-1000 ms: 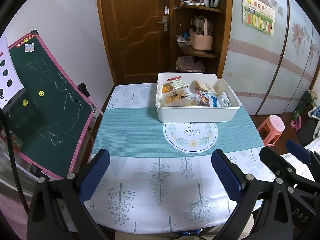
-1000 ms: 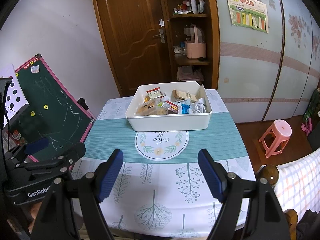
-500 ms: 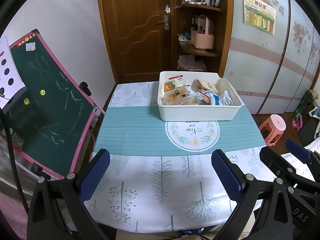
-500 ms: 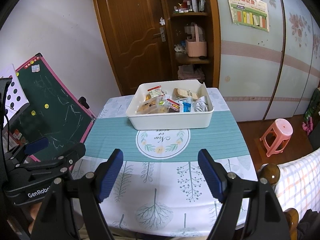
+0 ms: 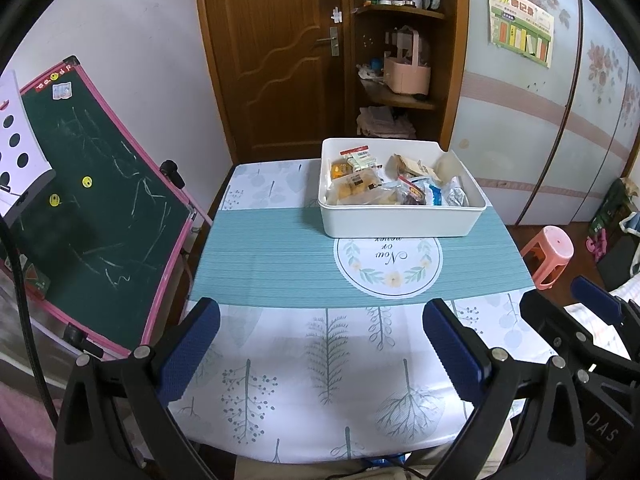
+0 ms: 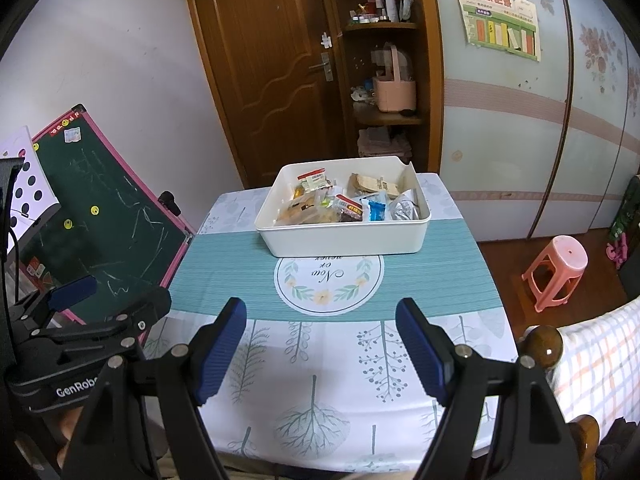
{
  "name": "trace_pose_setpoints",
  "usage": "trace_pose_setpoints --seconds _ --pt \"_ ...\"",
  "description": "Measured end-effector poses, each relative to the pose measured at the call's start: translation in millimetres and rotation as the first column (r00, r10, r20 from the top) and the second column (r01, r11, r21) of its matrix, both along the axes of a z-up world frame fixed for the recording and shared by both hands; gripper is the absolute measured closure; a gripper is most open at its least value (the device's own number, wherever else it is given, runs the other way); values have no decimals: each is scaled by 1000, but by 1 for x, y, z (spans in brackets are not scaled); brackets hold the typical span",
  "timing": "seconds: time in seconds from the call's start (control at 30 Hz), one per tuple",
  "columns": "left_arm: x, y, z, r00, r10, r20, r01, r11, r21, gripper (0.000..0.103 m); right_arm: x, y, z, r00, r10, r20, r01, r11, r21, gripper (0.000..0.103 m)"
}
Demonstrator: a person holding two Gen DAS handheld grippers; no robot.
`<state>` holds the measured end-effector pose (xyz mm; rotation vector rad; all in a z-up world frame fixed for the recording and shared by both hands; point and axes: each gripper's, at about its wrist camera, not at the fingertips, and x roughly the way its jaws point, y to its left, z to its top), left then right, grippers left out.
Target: Organize snacks
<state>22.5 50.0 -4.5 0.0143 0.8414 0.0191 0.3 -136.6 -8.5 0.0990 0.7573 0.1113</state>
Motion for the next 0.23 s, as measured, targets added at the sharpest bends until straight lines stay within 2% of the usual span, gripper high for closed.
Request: trace_pose_setpoints --seconds 0.23 --pt "0 4 -2 1000 2 -10 -2 1000 1 2 -3 6 -2 1000 1 -4 -1 1000 1 25"
